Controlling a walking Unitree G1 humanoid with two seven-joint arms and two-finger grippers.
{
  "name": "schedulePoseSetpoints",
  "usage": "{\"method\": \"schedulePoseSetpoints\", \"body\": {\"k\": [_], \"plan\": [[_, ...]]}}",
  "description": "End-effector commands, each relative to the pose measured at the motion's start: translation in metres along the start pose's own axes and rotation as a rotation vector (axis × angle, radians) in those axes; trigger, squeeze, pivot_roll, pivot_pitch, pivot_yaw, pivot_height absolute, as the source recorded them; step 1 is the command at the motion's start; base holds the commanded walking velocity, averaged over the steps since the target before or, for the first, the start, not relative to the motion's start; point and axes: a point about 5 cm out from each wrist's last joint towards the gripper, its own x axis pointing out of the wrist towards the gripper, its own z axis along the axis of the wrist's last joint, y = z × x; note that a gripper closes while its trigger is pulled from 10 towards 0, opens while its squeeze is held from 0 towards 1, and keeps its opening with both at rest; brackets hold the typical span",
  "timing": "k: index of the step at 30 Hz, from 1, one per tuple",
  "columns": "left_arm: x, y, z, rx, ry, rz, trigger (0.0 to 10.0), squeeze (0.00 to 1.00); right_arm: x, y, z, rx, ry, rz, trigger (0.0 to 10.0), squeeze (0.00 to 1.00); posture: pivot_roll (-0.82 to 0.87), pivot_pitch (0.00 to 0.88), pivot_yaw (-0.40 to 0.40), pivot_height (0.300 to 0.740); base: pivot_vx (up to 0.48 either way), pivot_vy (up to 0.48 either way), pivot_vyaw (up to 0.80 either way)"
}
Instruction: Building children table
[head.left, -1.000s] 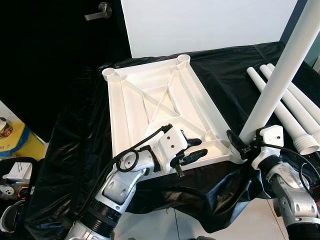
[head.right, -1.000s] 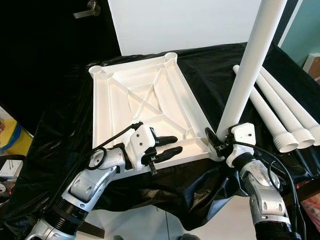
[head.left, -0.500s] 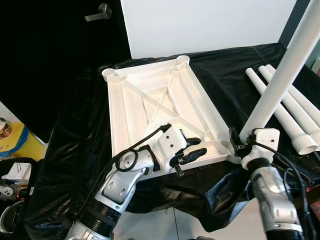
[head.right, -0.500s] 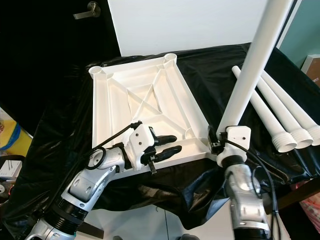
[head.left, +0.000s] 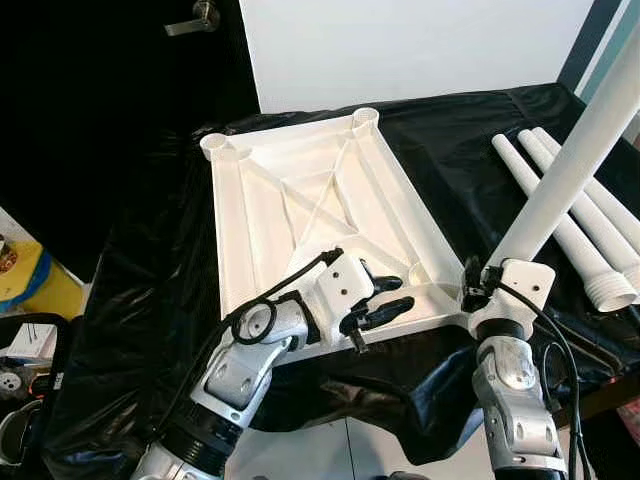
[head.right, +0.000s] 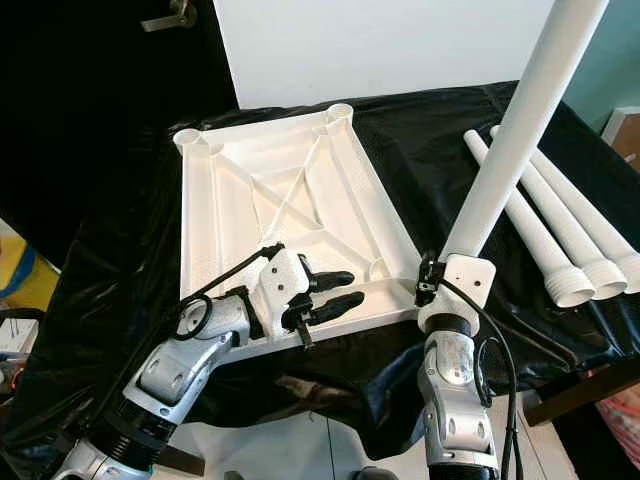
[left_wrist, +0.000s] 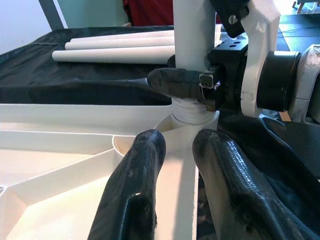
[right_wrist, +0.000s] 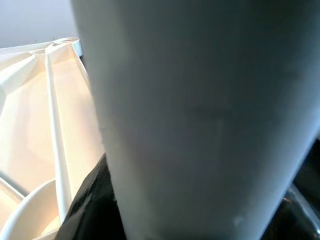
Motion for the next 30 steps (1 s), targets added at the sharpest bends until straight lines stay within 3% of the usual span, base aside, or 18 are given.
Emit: {"method": "schedulePoseSetpoints", "body": {"k": [1, 15, 16, 17, 26, 30], "plan": [[-0.002, -0.002, -0.002, -0.002, 0.014, -0.006, 10.0, 0.0, -0.01, 0.005, -0.025, 0.034, 0.146, 0.004, 10.0, 0.0, -0.2, 0.12, 0.068, 0.74, 0.0, 0.0, 0.0], [-0.006, -0.003, -0.003, 0.0, 0.025, -0.004, 10.0, 0.0, -0.006, 0.003, -0.015, 0.015, 0.087, 0.026, 10.0, 0.0, -0.17, 0.118, 0.065, 0.74, 0.0, 0.0, 0.0], [-0.006, -0.002, -0.003, 0.0, 0.026, -0.005, 10.0, 0.0, -0.005, 0.002, -0.013, 0.012, 0.071, 0.045, 10.0, 0.47, -0.17, 0.117, 0.064, 0.74, 0.0, 0.0, 0.0], [-0.007, -0.002, -0.003, 0.0, 0.027, -0.005, 10.0, 0.0, -0.004, 0.002, -0.011, 0.011, 0.057, 0.062, 10.0, 1.0, -0.17, 0.116, 0.067, 0.74, 0.0, 0.0, 0.0], [-0.007, -0.003, -0.003, 0.004, 0.029, -0.013, 10.0, 0.0, -0.002, -0.008, 0.002, 0.017, -0.013, 0.17, 10.0, 1.0, -0.17, 0.109, 0.068, 0.74, 0.0, 0.0, 0.0], [-0.006, -0.003, -0.002, 0.001, 0.029, -0.017, 10.0, 0.0, -0.004, -0.013, 0.004, 0.02, -0.015, 0.298, 10.0, 1.0, -0.18, 0.116, 0.076, 0.74, 0.0, 0.0, 0.0]]}}
